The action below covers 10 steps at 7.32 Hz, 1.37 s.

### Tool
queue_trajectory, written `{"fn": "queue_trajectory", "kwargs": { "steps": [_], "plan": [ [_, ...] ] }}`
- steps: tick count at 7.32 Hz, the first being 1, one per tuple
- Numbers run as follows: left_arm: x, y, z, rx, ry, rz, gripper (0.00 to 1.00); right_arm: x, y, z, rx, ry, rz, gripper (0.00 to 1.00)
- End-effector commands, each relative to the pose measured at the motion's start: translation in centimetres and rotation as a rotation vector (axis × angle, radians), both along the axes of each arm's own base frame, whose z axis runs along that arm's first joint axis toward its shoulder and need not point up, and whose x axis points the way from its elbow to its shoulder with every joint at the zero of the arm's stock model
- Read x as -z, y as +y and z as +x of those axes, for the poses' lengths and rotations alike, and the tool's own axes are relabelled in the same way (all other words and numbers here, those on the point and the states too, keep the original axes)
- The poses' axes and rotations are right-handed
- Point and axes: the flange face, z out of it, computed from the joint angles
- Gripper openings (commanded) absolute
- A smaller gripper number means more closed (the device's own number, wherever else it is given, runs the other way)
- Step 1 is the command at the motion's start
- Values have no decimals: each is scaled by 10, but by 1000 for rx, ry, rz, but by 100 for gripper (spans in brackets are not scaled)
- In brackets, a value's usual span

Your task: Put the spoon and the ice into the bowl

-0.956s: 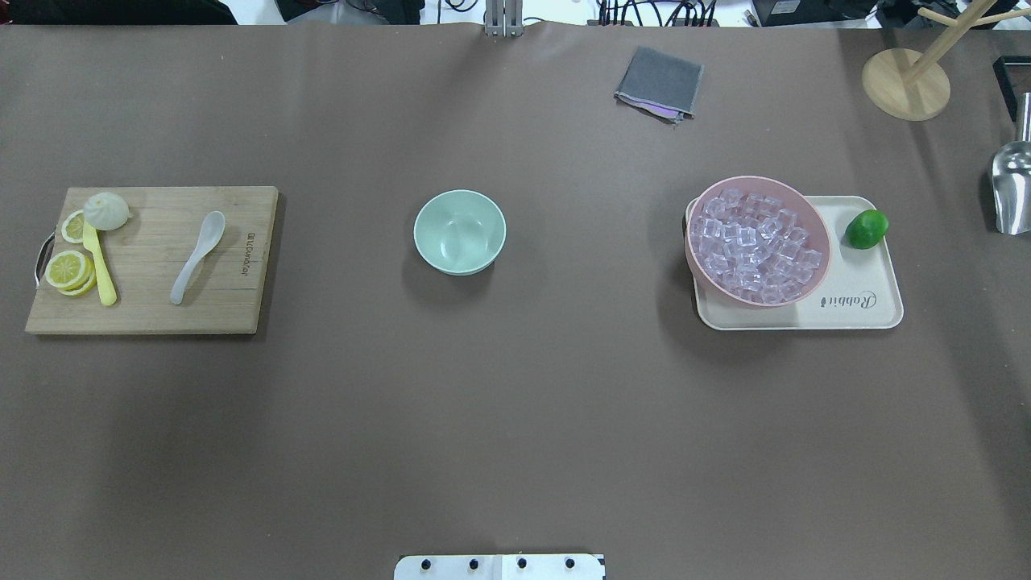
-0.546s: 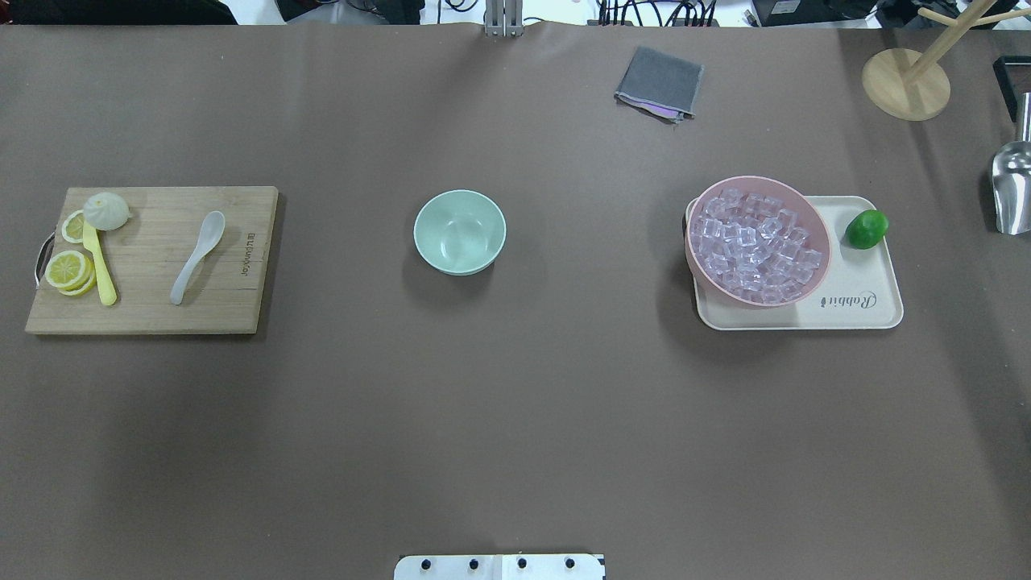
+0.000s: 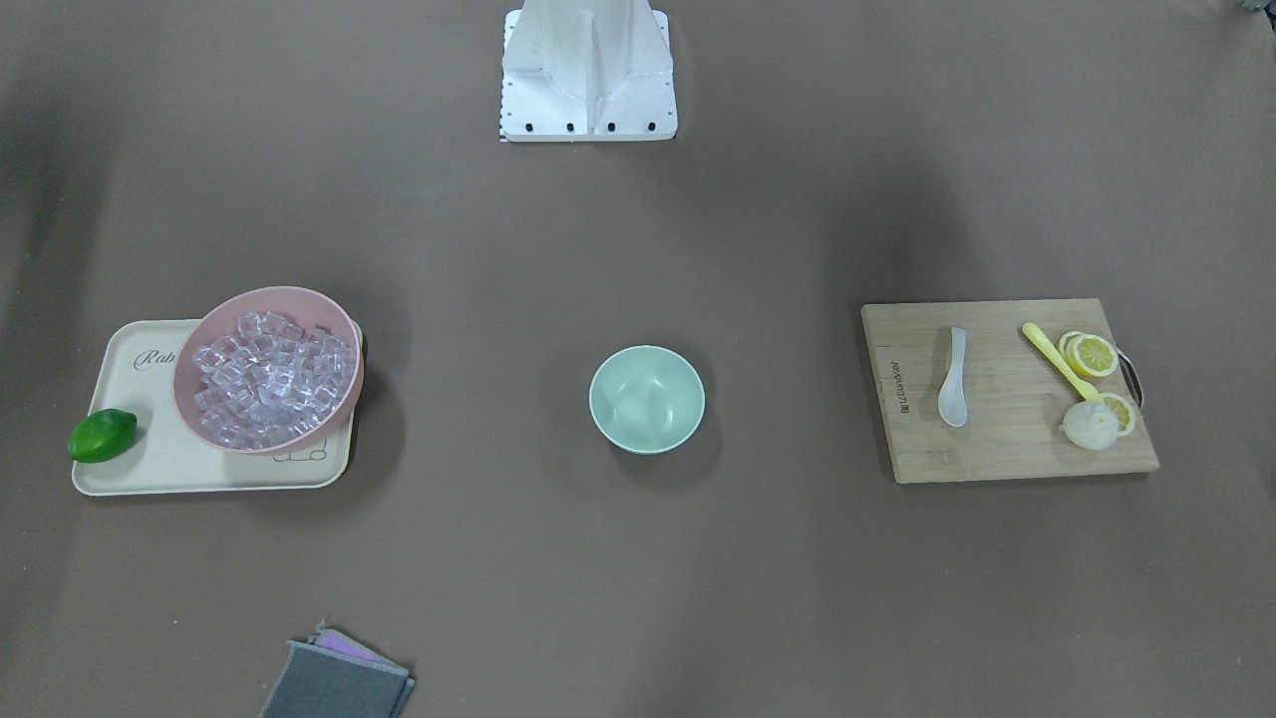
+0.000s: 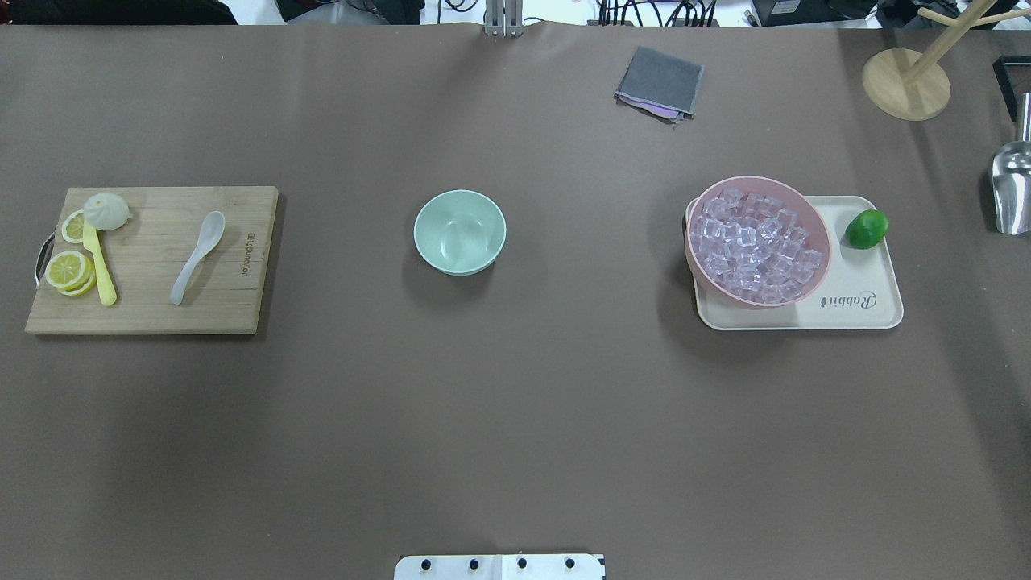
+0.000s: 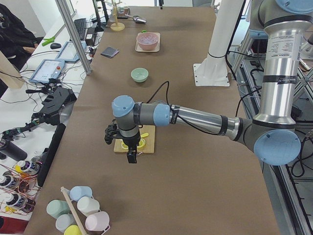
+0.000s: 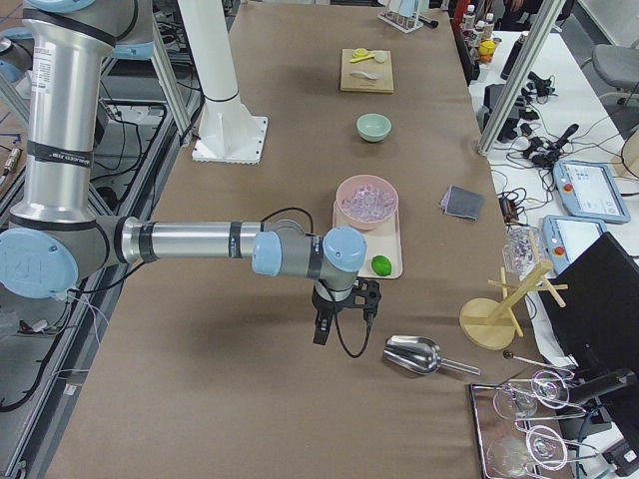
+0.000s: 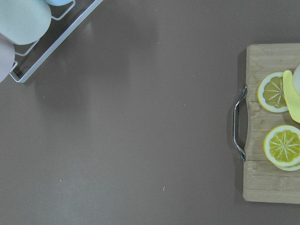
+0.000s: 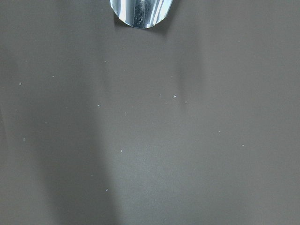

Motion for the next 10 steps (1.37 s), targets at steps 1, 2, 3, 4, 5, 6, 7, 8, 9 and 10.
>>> {"fn": "queue_trajectory", "kwargs": {
  "steps": [1, 2, 3, 4, 5, 6, 7, 8, 9, 10],
  "plan": [
    [5, -3, 0, -5, 1, 16, 98, 6, -8, -1, -1, -3, 14, 100],
    [24, -14, 2, -9, 14, 98, 98, 13, -15, -2, -4, -7, 21, 100],
    [41, -20, 6, -7, 68, 197, 98, 18, -21, -3, -4, -11, 36, 100],
    [56, -32, 11, -14, 114, 264, 98, 28, -28, -4, -4, -17, 58, 100],
    [78, -41, 22, -36, 124, 308, 98, 42, -40, -9, 2, -41, 82, 100],
    [113, -51, 28, -53, 173, 372, 98, 66, -58, -16, 10, -76, 127, 100],
    [136, -60, 37, -75, 219, 409, 98, 91, -76, -18, 10, -107, 171, 100],
    [167, -70, 75, -110, 233, 436, 98, 100, -88, -19, 9, -84, 194, 100],
    [188, -77, 135, -164, 264, 404, 98, 130, -95, -17, 7, -66, 253, 100],
    [204, -69, 175, -231, 285, 421, 98, 134, -95, -22, 12, -77, 262, 100]
  ]
}}
